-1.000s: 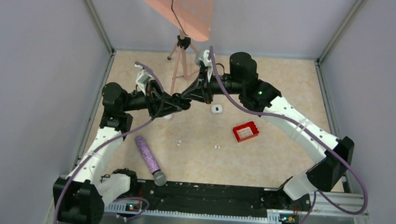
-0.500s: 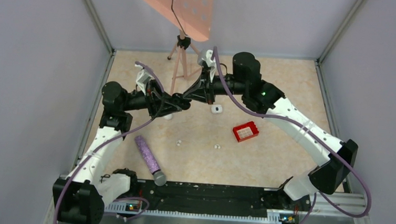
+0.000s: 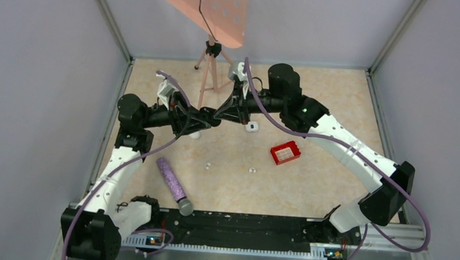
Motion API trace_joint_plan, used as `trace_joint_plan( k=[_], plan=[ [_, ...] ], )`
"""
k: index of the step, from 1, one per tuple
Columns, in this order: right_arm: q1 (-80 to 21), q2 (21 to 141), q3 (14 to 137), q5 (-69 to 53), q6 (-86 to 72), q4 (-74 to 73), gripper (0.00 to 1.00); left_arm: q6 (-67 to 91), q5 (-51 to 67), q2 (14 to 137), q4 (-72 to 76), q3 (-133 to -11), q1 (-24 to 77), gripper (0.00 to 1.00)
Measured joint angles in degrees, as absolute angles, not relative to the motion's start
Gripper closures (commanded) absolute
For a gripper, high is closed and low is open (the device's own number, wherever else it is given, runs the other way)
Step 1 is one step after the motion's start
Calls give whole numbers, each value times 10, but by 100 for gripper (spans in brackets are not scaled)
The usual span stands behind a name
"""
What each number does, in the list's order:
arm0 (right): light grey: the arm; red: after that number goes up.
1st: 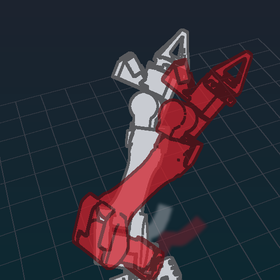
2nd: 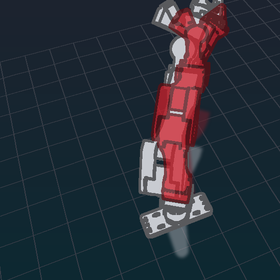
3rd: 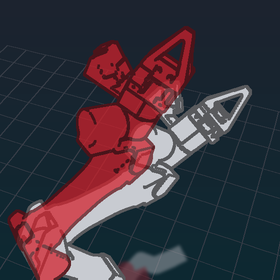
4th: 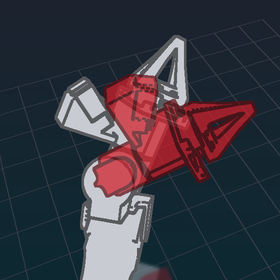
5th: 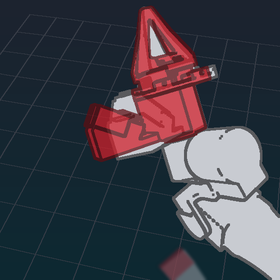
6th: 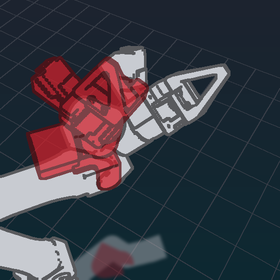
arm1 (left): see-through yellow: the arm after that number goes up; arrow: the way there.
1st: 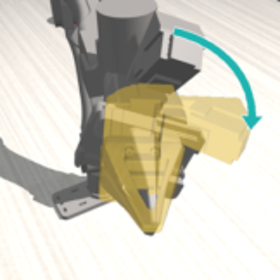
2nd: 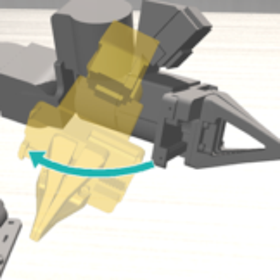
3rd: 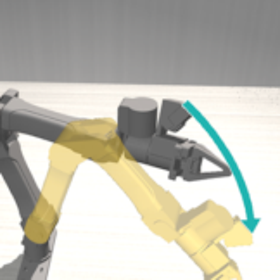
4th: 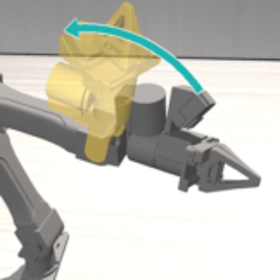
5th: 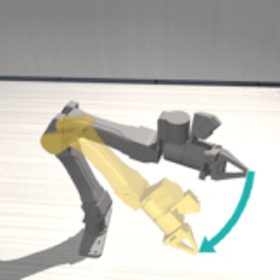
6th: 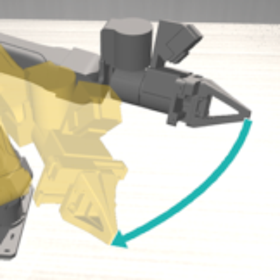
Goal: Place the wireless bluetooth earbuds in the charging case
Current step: Place the earbud in the charging case.
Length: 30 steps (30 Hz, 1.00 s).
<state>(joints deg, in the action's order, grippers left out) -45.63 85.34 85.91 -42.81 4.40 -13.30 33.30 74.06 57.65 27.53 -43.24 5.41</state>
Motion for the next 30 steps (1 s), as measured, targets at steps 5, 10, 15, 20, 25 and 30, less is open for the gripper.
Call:
trace_joint_plan(
  k=[5,10,15,20,25,30],
  plan=[
    [-456,853,859,-428,44,-133,100,333,740,576,274,-433,54,100],
    [-456,852,850,-428,42,-129,97,333,739,578,274,-435,54,100],
    [-456,852,840,-426,38,-121,77,334,741,587,274,-435,54,100],
    [-455,852,850,-427,43,-141,66,331,741,587,272,-435,54,100],
    [-443,852,920,-455,50,-190,48,317,741,587,255,-437,53,100],
    [-430,834,940,-471,58,-203,24,309,741,587,251,-437,53,100]
  ],
)
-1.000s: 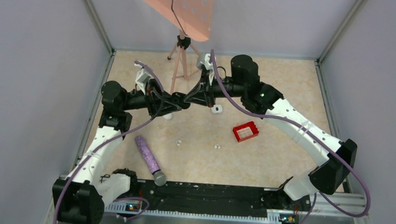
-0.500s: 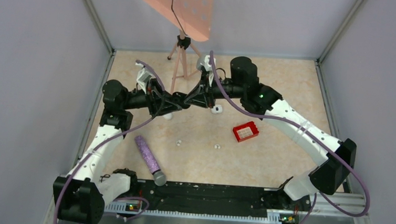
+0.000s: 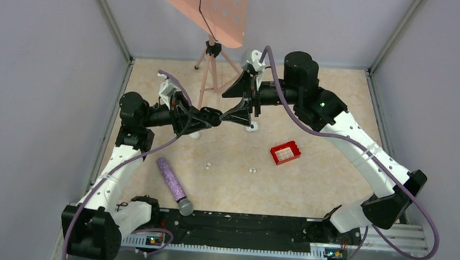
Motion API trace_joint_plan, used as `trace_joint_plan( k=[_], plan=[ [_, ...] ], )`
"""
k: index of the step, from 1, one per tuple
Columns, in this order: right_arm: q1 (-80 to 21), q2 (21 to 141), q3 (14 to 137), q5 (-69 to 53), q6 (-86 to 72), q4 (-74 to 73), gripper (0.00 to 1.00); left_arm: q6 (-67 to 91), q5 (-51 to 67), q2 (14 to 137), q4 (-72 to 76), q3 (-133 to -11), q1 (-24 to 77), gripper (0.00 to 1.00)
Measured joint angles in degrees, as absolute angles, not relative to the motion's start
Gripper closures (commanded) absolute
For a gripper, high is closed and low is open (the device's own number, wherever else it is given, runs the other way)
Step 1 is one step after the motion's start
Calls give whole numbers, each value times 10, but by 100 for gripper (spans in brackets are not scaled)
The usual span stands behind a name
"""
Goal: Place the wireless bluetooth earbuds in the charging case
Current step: Place the earbud in the charging case, then close the charging case.
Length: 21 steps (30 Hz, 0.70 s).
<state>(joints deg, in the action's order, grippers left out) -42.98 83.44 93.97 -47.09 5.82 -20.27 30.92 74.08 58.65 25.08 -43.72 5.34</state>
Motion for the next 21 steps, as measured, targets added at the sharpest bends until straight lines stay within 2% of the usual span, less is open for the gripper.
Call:
trace_joint_plan(
  k=[5,14,21],
  plan=[
    [-429,848,934,-480,57,-211,17,301,741,587,249,-438,53,100],
    [-422,934,934,-538,34,-226,17,255,741,586,214,-446,54,100],
    [-422,937,934,-547,30,-224,18,246,699,587,185,-459,54,100]
  ],
)
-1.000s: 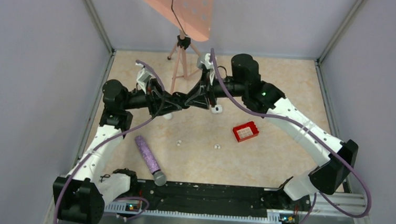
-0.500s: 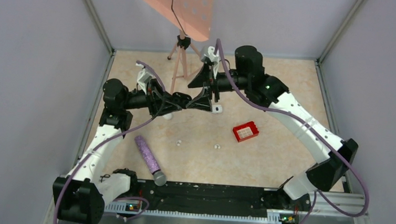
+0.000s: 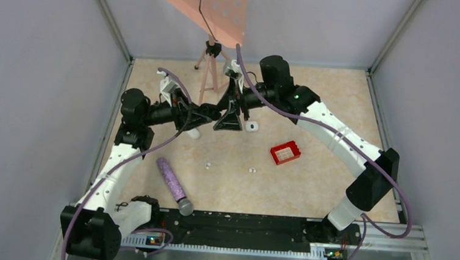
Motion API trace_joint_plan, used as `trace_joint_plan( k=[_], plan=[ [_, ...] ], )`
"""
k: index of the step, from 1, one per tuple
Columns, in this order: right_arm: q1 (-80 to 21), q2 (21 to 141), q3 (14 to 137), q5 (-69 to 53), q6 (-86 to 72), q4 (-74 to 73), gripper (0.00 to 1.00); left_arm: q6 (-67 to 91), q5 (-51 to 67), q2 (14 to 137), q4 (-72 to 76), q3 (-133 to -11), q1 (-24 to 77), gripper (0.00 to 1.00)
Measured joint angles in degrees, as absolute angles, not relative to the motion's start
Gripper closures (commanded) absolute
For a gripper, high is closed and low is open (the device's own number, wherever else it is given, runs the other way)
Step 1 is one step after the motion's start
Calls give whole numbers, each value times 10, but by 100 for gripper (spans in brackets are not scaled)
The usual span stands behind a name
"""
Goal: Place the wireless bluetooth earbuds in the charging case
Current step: Close the charging case, then place the charging case at the center of the board.
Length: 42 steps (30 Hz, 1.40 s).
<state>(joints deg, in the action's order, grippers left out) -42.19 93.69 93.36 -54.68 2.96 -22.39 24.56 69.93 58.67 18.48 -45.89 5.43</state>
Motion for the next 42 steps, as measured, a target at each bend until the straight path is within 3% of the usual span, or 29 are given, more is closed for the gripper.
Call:
trace_joint_plan(
  k=[9,18,28,42],
  plan=[
    [-394,832,867,-390,111,-288,16,256,624,624,149,-455,53,100],
    [-147,655,672,-287,161,-352,16,276,585,704,163,-383,92,100],
    [-141,608,640,-252,133,-368,16,311,470,932,148,-451,188,99],
    [-141,600,625,-225,103,-362,16,386,265,1095,95,-588,322,96]
  ],
)
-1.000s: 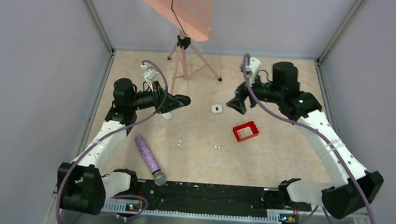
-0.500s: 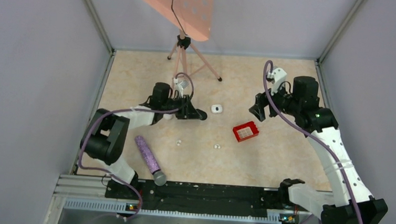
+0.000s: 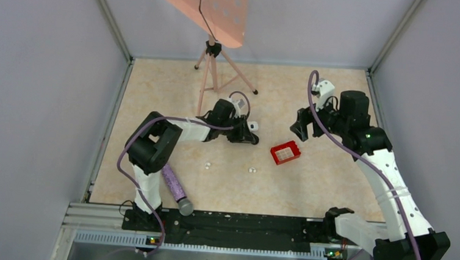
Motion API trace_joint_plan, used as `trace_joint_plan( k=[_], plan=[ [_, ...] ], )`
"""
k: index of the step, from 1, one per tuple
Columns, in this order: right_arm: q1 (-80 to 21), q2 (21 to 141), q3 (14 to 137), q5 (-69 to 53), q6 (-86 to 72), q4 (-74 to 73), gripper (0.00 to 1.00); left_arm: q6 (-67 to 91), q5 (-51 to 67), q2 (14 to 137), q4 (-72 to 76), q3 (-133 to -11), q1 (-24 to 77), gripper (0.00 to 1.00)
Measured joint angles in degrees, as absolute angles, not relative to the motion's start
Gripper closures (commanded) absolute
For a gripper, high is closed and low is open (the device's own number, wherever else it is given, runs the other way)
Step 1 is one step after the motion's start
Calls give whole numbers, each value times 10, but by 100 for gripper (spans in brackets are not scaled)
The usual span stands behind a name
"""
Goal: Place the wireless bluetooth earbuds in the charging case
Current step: Place the charging case at the center of the board, then pick up the charging case at the center of the board.
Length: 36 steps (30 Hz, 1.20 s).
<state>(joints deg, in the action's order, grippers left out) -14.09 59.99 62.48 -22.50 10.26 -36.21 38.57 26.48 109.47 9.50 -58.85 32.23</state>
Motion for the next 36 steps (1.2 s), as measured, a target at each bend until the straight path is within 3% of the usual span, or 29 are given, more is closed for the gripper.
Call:
trace_joint_plan(
  k=[2,4,7,11,18,19,25,28,31,36],
  plan=[
    [-141,600,623,-225,101,-360,16,397,245,1104,84,-607,331,89],
    [-141,600,623,-225,98,-361,16,409,215,1110,70,-626,336,69],
    [-141,600,623,-228,95,-360,17,422,178,1112,52,-642,336,51],
    [-141,601,623,-233,93,-360,17,429,149,1111,29,-647,336,39],
    [-141,627,623,-248,92,-353,18,398,144,1100,20,-647,335,32],
    [-141,630,623,-252,93,-352,18,389,142,1096,13,-646,334,28],
    [-141,635,606,-299,110,-299,20,321,149,1014,-77,-611,294,19],
    [-150,646,591,-319,128,-263,20,265,159,935,-119,-582,258,4],
    [-204,675,576,-316,160,-214,20,202,166,829,-145,-535,235,2],
    [-317,752,561,-316,197,-129,31,142,158,618,-183,-464,229,2]
  ],
)
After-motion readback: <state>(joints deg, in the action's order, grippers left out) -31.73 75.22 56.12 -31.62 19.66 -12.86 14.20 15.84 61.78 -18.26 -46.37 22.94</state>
